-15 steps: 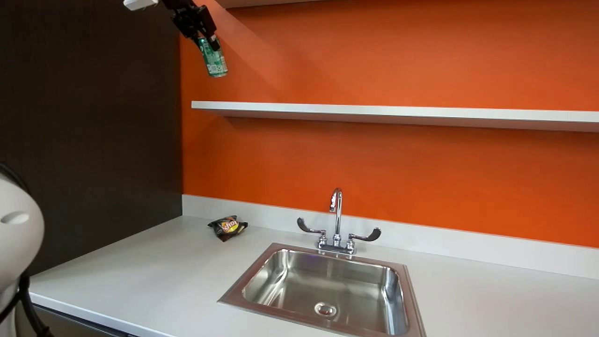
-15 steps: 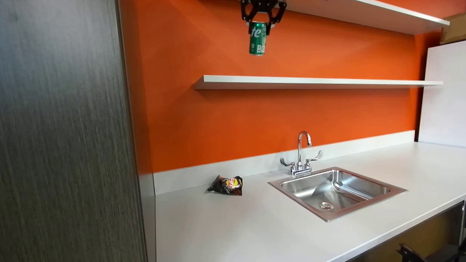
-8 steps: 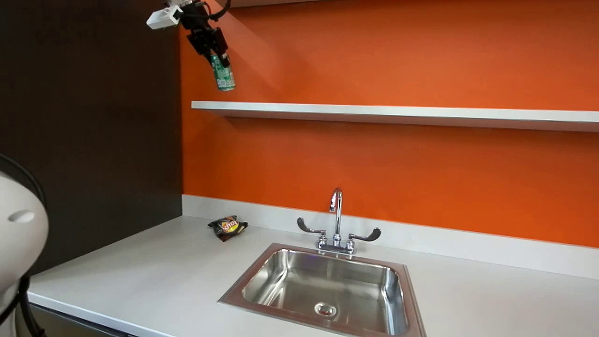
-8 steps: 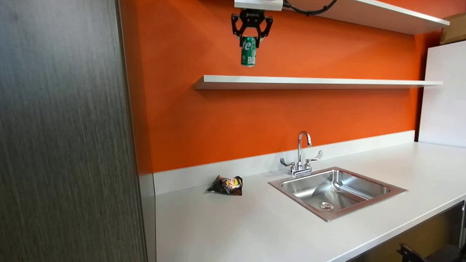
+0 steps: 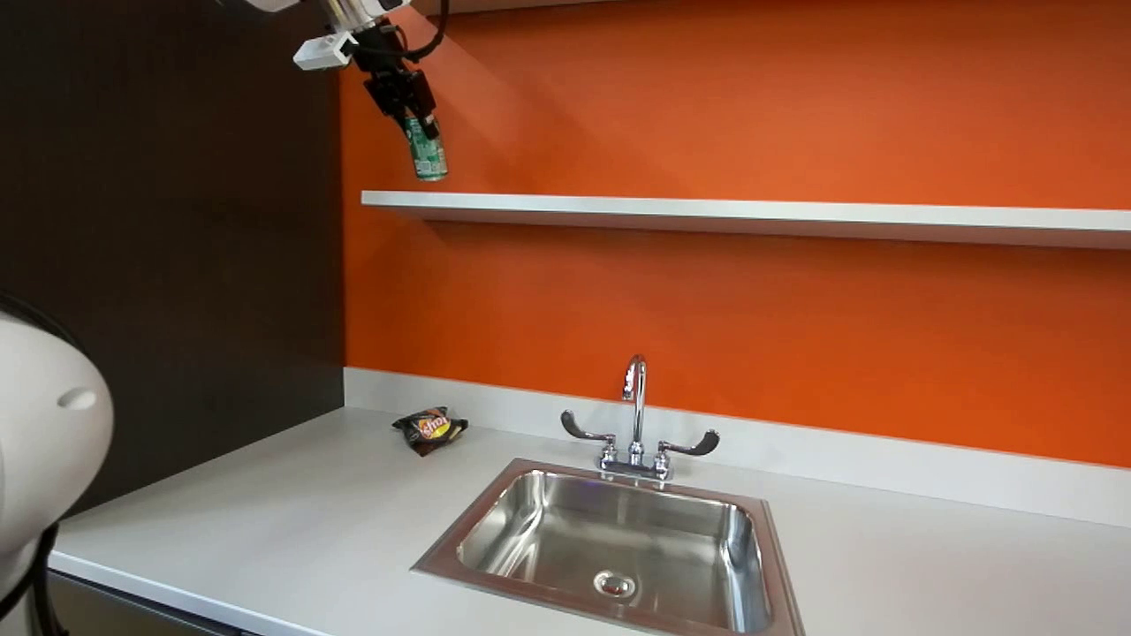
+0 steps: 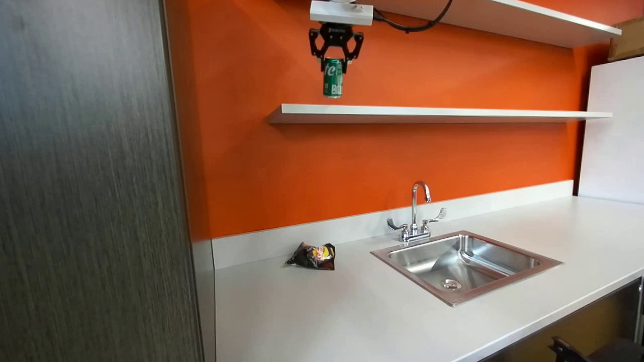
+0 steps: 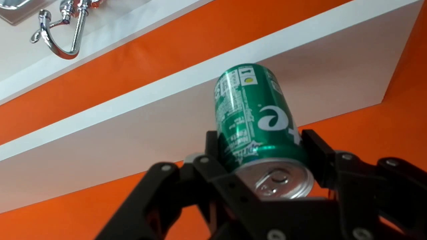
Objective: Place the sprite can on the left side of the bottom shelf
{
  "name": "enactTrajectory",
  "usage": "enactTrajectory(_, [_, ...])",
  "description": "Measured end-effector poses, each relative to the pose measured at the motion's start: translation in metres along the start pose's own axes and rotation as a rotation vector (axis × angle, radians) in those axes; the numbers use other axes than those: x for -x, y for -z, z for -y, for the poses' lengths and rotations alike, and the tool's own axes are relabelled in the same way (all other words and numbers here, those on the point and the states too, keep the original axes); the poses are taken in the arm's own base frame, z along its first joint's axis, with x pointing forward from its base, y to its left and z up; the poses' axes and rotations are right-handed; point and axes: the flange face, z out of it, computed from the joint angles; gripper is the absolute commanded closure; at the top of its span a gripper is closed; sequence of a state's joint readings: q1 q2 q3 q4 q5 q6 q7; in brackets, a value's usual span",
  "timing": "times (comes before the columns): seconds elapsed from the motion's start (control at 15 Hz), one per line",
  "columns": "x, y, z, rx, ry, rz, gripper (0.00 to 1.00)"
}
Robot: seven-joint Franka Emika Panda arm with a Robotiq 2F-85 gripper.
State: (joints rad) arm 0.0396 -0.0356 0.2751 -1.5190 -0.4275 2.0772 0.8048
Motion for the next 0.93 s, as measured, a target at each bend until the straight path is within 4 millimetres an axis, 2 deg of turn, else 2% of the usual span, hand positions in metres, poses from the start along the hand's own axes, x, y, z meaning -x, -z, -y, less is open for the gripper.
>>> enactTrajectory(0.27, [-0.011,-0.006,0.001,0.003,-0.029,0.001,0.62])
enactTrajectory(0.93, [-0.03,-0.038,0.009,0.02,-0.071,0.02,0.62])
